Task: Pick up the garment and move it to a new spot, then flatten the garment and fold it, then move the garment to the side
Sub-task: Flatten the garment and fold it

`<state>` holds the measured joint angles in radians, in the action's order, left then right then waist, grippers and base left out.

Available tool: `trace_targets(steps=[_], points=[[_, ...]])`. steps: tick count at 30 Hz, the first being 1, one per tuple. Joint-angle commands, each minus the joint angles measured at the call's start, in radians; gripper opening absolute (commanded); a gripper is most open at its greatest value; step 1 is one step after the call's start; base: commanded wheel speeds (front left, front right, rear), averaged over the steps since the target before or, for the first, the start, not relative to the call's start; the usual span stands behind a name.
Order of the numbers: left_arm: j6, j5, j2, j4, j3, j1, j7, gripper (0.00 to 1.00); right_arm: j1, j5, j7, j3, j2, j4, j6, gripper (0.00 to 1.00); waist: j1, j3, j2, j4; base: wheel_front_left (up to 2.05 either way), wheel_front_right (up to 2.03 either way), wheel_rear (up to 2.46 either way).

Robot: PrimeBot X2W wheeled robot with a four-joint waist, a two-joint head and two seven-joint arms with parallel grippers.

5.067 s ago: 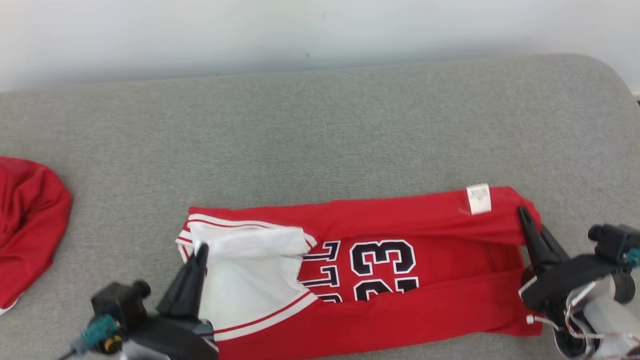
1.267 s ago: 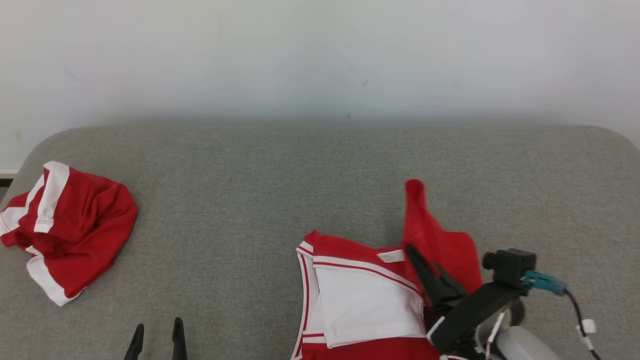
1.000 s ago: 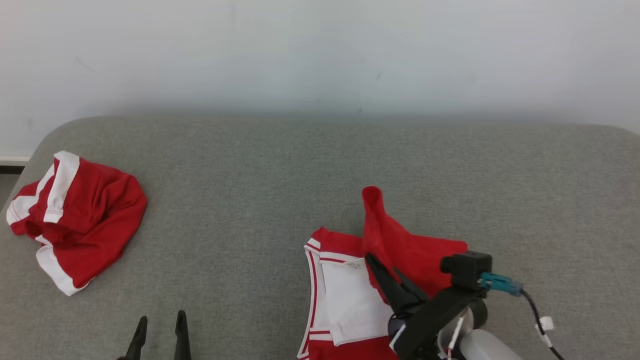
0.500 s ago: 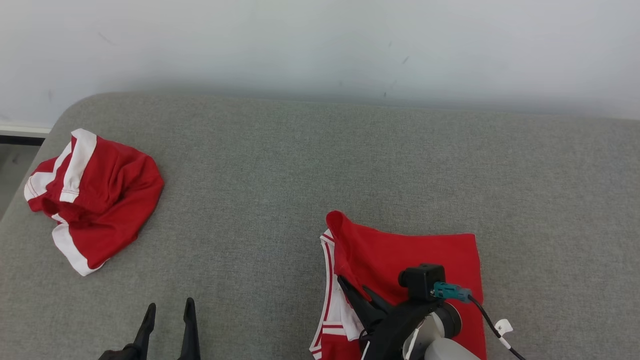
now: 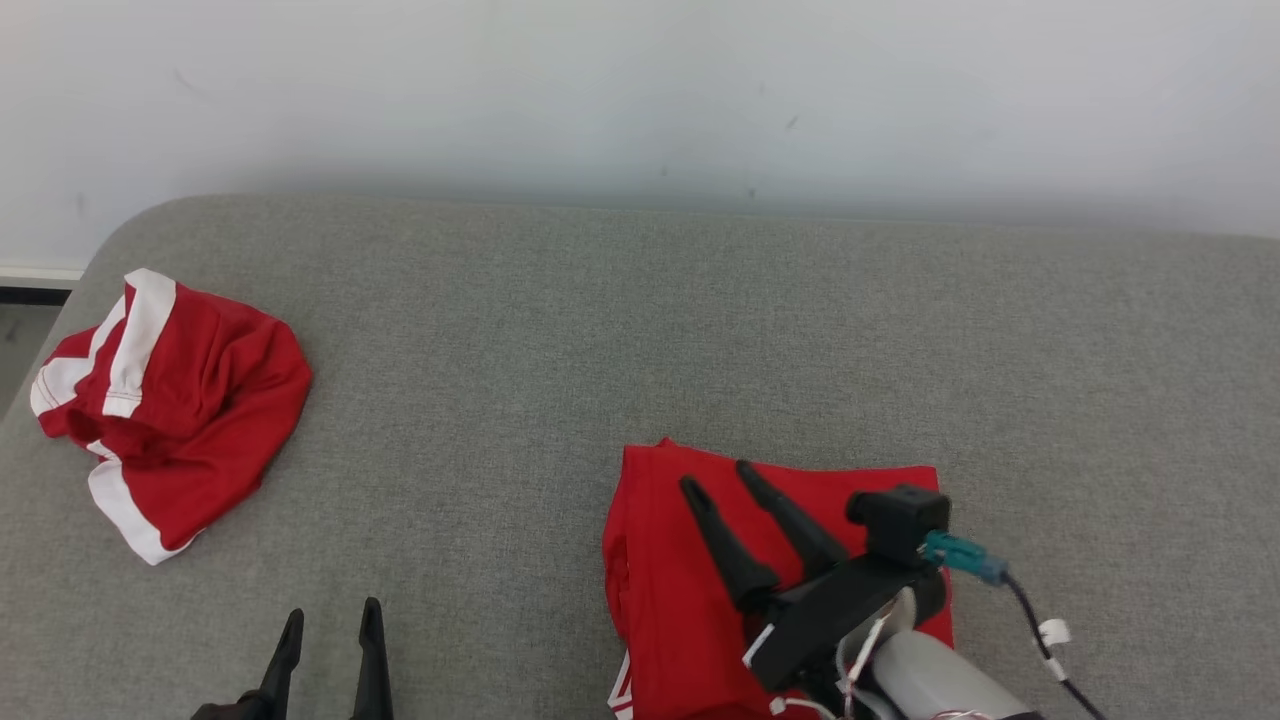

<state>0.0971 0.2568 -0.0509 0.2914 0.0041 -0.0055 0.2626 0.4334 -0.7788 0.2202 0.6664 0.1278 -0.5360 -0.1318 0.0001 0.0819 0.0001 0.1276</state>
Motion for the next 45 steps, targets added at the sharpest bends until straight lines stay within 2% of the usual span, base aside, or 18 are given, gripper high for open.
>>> trace_targets(steps=[1, 5, 9, 14, 19, 25, 37, 45], points=[[0.001, 0.006, 0.001, -0.001, 0.003, 0.004, 0.003, 1.00, 0.005, -0.006, 0.011, -0.012, 0.020, 0.012, 0.003, 1.00, -0.0001, -0.003, -0.0001, -0.002, 0.00, 0.00, 0.00], [0.002, 0.003, 0.001, -0.009, 0.013, 0.014, 0.003, 1.00, -0.015, 0.058, 0.038, -0.091, 0.089, 0.076, 0.002, 1.00, -0.0001, -0.009, -0.0001, -0.010, 0.00, 0.00, 0.00], [0.003, -0.004, 0.001, -0.016, 0.024, 0.024, 0.003, 1.00, -0.065, 0.158, 0.045, -0.238, 0.138, 0.143, 0.003, 1.00, -0.0001, -0.011, -0.0001, -0.018, 0.00, 0.00, 0.00], [0.005, -0.013, 0.001, -0.027, 0.037, 0.031, 0.003, 1.00, -0.192, 0.286, 0.044, -0.465, 0.128, 0.255, 0.003, 1.00, -0.0001, -0.017, -0.0001, -0.028, 0.00, 0.00, 0.00], [0.005, -0.022, 0.001, -0.040, 0.044, 0.043, 0.003, 1.00, -0.320, 0.374, 0.044, -0.607, 0.076, 0.356, 0.003, 1.00, -0.0001, -0.027, -0.0001, -0.049, 0.00, 0.00, 0.00], [0.001, -0.035, 0.001, -0.069, 0.061, 0.059, 0.003, 1.00, -0.443, 0.451, 0.044, -0.689, 0.011, 0.437, 0.002, 1.00, -0.0001, -0.044, -0.0001, -0.091, 0.00, 0.00, 0.00], [0.001, -0.039, 0.001, -0.089, 0.069, 0.088, 0.003, 1.00, -0.536, 0.504, 0.044, -0.701, -0.037, 0.432, 0.003, 1.00, -0.0001, -0.069, -0.0001, -0.144, 0.00, 0.00, 0.00], [0.015, -0.091, 0.001, -0.104, 0.052, 0.095, 0.003, 1.00, -0.538, 0.526, 0.044, -0.693, -0.048, 0.419, 0.003, 1.00, -0.0001, -0.069, -0.0001, -0.154, 0.00, 0.00, 0.00]])
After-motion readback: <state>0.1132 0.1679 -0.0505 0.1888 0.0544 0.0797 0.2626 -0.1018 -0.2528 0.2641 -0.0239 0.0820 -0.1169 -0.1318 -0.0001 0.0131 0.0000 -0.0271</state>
